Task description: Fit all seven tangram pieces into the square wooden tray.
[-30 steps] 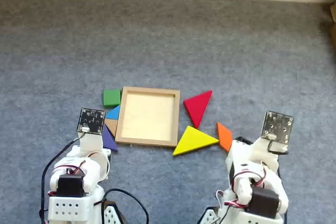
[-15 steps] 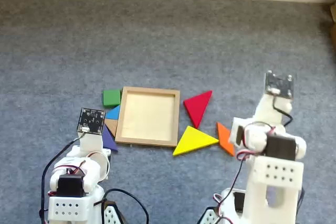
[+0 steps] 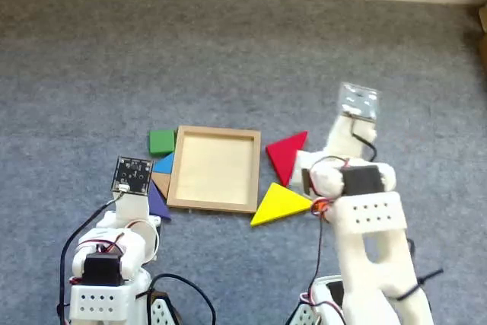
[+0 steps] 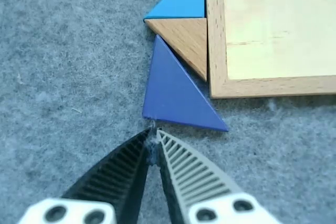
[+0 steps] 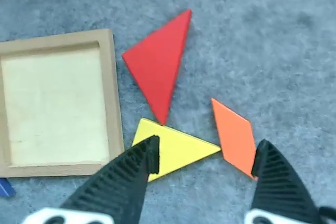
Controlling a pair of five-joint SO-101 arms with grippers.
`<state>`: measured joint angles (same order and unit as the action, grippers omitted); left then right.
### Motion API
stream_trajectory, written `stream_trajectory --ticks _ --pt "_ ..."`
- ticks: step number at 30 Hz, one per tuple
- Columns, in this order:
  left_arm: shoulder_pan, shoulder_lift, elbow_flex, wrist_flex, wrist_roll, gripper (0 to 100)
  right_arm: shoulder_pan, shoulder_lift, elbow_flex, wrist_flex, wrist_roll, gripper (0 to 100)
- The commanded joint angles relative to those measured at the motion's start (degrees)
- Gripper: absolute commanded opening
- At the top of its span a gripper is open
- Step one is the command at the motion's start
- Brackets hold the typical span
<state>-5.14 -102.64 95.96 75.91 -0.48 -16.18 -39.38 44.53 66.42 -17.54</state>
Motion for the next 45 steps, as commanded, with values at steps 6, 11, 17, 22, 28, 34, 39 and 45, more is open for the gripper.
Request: stream_trajectory --ticks 6,11,17,22,28,34,39,45 --pt "-0.5 -1.5 1.2 0.3 -0.4 1 -8.1 13.8 -8.5 -10.3 -8.9 28.4" --pt "-0.5 -1.5 1.2 0.3 -0.4 1 -9.4 23.3 -15.7 -10.3 -12.0 28.6" --pt "-0.5 -1.5 1.2 0.3 -0.4 1 -9.5 34.8 -23.4 -10.2 -12.0 33.8" --pt "-0.5 -1.5 1.2 0.3 -0.4 1 -9.5 42.9 -28.9 -10.2 -12.0 37.3" --pt "-0.5 -1.5 1.2 0.3 -0.4 1 -9.3 49.1 -33.9 -10.6 -12.1 37.3" --pt "-0.5 -1.5 1.2 0.3 -0.4 1 -9.0 52.6 -35.6 -10.7 -12.1 37.3" --pt "-0.5 -1.5 1.2 0.3 -0.4 1 -7.2 53.8 -35.6 -11.6 -12.1 37.3" --pt "-0.5 -1.5 1.2 0.3 -0.4 1 -5.3 53.8 -35.1 -15.9 -12.1 37.2"
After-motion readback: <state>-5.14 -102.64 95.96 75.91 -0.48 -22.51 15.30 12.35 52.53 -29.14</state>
